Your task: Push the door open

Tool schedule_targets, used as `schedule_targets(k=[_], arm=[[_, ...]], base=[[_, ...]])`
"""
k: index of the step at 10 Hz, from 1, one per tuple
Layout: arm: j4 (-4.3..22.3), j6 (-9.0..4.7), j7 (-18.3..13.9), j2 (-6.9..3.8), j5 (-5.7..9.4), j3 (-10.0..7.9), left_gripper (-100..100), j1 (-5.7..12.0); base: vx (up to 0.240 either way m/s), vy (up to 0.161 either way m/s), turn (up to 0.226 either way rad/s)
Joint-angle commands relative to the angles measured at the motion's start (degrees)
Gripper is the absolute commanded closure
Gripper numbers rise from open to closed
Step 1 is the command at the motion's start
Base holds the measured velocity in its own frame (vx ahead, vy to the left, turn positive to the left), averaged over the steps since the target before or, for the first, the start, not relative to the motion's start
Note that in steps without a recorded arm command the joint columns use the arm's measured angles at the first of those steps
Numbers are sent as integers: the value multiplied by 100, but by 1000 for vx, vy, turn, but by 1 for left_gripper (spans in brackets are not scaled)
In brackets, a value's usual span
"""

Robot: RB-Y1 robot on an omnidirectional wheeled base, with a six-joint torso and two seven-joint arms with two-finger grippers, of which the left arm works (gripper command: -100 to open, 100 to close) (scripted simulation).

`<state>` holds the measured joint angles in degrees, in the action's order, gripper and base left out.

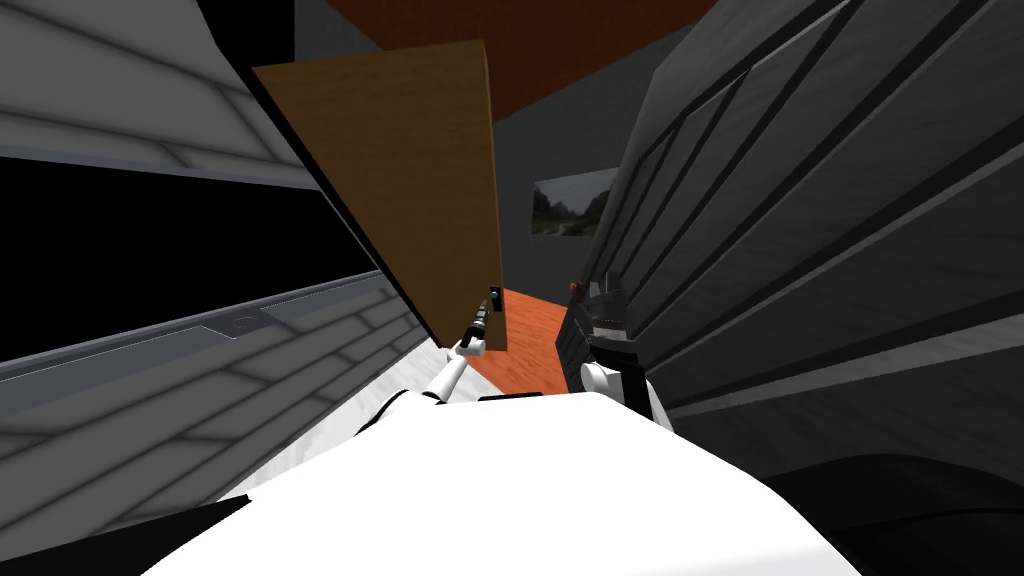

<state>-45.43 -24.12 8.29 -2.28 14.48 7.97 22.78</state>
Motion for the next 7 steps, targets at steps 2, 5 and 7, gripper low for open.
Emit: schedule_targets(k=[2, 5, 7], arm=[[39, -53, -4, -69, 2, -11, -100, 1], [61, -101, 9, -84, 5, -39, -100, -5], [76, -136, 19, -47, 7, -61, -100, -9]], base=[[158, -34, -17], [197, -41, -21], [217, -41, -29]])
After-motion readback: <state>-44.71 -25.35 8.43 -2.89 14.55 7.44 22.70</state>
